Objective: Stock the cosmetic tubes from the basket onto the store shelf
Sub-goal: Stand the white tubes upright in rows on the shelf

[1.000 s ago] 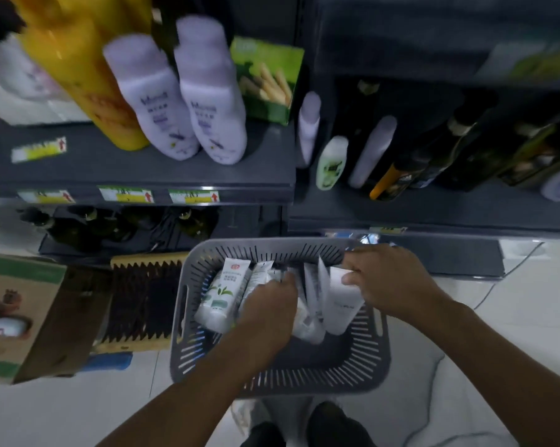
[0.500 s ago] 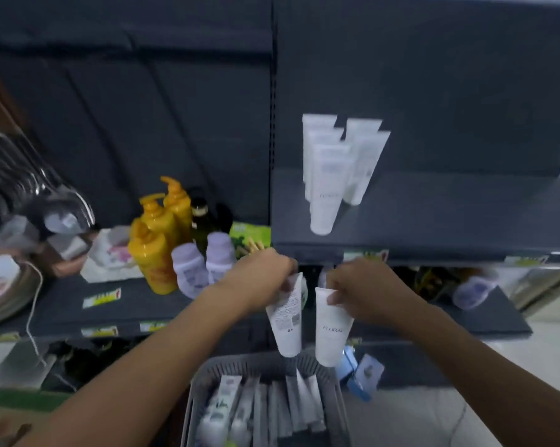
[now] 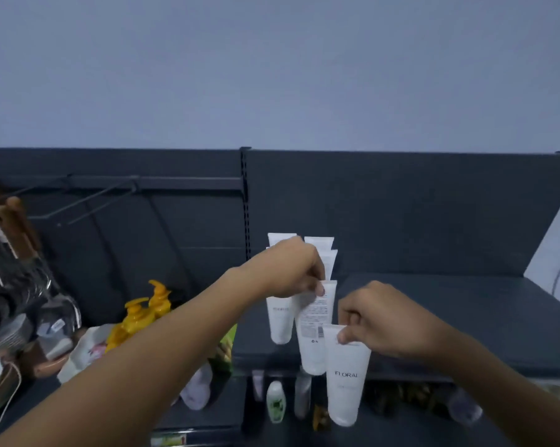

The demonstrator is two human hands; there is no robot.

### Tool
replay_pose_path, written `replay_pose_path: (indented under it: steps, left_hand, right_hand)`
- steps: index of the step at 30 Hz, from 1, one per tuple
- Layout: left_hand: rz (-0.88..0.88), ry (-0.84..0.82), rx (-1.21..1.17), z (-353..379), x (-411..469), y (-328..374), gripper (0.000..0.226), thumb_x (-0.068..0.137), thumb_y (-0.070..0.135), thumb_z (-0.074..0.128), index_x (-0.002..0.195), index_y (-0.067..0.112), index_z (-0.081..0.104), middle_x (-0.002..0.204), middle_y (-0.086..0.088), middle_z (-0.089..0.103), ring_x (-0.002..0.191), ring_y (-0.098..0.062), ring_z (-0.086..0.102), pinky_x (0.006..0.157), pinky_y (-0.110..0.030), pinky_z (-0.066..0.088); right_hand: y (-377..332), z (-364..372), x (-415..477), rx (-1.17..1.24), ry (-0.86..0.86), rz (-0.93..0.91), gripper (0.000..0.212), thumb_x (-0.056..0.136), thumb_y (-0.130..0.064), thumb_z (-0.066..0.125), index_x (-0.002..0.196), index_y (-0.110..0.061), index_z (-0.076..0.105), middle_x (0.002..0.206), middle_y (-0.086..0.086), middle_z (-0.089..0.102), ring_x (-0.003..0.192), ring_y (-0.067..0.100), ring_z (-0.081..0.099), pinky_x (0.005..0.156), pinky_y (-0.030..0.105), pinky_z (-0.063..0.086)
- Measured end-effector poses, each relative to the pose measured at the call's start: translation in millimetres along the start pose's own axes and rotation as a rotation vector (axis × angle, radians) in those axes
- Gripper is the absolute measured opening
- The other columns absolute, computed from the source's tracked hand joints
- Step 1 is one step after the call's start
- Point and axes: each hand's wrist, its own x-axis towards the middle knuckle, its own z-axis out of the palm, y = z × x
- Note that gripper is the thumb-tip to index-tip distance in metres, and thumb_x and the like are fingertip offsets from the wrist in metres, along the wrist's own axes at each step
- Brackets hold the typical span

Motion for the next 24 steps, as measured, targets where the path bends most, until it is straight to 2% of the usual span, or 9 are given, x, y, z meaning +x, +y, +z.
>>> replay_pose_path:
  steps: [2,5,9,12,18,24]
  left_hand:
    - [0.016,0.003,0.04,-6.2,25.3,7.5,0.013,0.092,0.024,0.073,0.101,0.02,0.081,0.095,0.009,0.078,0.088,-0.008,0.065,0.085,-0.031,0.056]
    - [0.02,-0.007,0.088,-9.4,58.6,10.1,0.015,0.094,0.016,0.068,0.101,0.02,0.081,0.099,0.01,0.077,0.094,-0.011,0.067,0.087,-0.033,0.057]
    - [-0.022,-0.031,0.087,1.6,86.7,1.6,0.013,0.094,0.02,0.07,0.1,0.02,0.08,0.1,0.009,0.077,0.093,-0.013,0.067,0.087,-0.035,0.057]
    - [-0.049,-0.051,0.112,14.2,100.8,-7.5,0.014,0.094,0.022,0.069,0.102,0.019,0.08,0.103,0.006,0.077,0.096,-0.015,0.068,0.088,-0.038,0.058]
    - [-0.104,-0.093,0.124,31.2,115.0,-18.3,0.015,0.095,0.021,0.067,0.097,0.021,0.082,0.088,0.005,0.077,0.085,-0.017,0.066,0.077,-0.036,0.058]
    - [-0.137,-0.093,0.08,42.4,118.3,-25.2,0.025,0.087,0.006,0.06,0.088,0.019,0.081,0.075,0.001,0.072,0.074,-0.02,0.06,0.068,-0.038,0.057]
  right_hand:
    - [18.6,-10.3,7.3,0.01,0.032,-0.02,0.027,0.083,-0.042,0.079,0.072,-0.023,0.063,0.074,-0.008,0.07,0.072,0.006,0.065,0.063,0.023,0.049]
    - [40.7,-21.7,19.2,0.01,0.072,-0.041,0.019,0.087,-0.039,0.076,0.078,-0.024,0.067,0.076,-0.011,0.07,0.073,0.005,0.066,0.065,0.021,0.05]
    - [58.8,-21.6,35.7,0.005,0.11,-0.064,0.023,0.089,-0.036,0.073,0.072,-0.03,0.058,0.076,-0.012,0.069,0.075,0.006,0.065,0.069,0.027,0.052]
    - [66.1,-15.6,49.7,0.015,0.154,-0.063,0.016,0.089,-0.037,0.072,0.077,-0.031,0.064,0.08,-0.013,0.07,0.079,0.007,0.065,0.072,0.029,0.05]
    - [72.4,-1.1,77.2,0.035,0.178,-0.085,0.009,0.09,-0.039,0.07,0.086,-0.03,0.068,0.09,-0.01,0.071,0.089,0.015,0.066,0.082,0.035,0.052]
    - [73.1,14.8,97.4,0.02,0.175,-0.102,0.009,0.094,-0.036,0.066,0.093,-0.028,0.068,0.097,-0.008,0.071,0.092,0.019,0.066,0.085,0.038,0.052]
